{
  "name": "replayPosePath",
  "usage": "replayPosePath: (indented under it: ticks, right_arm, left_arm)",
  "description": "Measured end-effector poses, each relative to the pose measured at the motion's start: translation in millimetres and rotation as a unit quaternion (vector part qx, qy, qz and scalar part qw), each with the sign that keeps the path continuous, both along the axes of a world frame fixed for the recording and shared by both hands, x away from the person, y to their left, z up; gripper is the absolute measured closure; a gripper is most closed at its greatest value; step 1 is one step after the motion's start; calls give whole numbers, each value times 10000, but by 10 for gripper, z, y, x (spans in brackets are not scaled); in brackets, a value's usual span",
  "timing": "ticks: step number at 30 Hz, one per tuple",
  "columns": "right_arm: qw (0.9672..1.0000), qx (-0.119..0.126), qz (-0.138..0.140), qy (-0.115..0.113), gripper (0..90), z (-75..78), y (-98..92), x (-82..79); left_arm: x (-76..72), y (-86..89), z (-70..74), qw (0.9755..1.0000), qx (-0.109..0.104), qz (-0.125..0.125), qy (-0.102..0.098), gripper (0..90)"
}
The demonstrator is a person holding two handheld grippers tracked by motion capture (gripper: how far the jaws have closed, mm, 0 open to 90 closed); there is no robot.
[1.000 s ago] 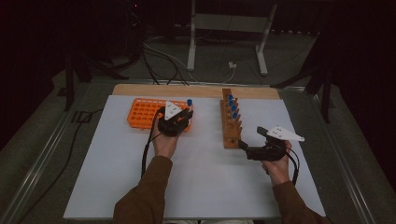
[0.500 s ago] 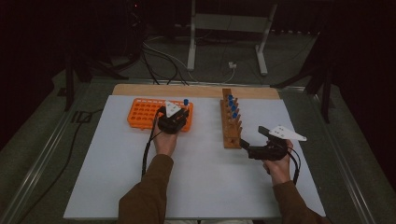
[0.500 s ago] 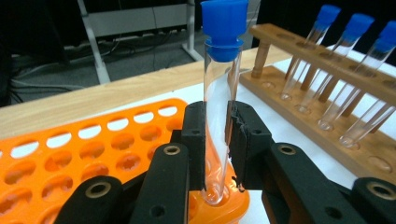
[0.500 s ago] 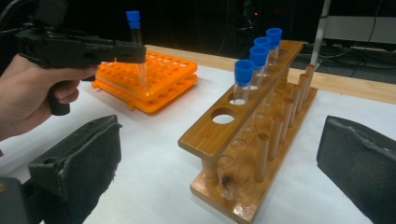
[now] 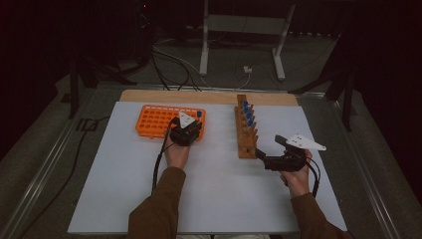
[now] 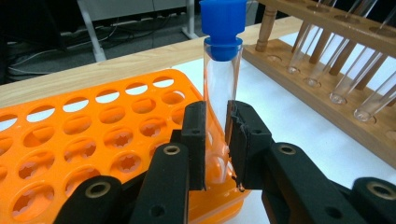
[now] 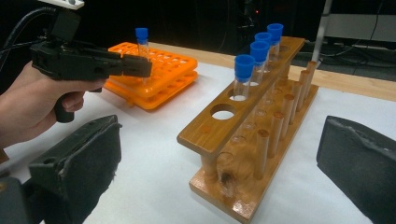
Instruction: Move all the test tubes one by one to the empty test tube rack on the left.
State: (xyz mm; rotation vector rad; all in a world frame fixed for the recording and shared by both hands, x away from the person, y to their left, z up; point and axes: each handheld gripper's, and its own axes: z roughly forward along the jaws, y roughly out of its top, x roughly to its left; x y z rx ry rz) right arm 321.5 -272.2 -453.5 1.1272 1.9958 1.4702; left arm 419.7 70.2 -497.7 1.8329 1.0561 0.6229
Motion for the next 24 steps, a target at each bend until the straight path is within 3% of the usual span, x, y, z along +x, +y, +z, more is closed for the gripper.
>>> replayPosePath:
  ticks: [11, 18, 24]
  right_arm:
    - [10000, 14, -7, 15, 9, -12, -3, 0]
    - [10000, 39, -9, 12, 9, -13, -3, -3]
    - [10000, 51, -28, 23, 8, -20, -11, 1]
  left_arm:
    - [-16, 11, -35, 10000, 5, 9, 92, 779]
    - [-37, -3, -65, 9998, 153, -14, 99, 777]
    - [-51, 18, -61, 9999, 64, -45, 143, 770]
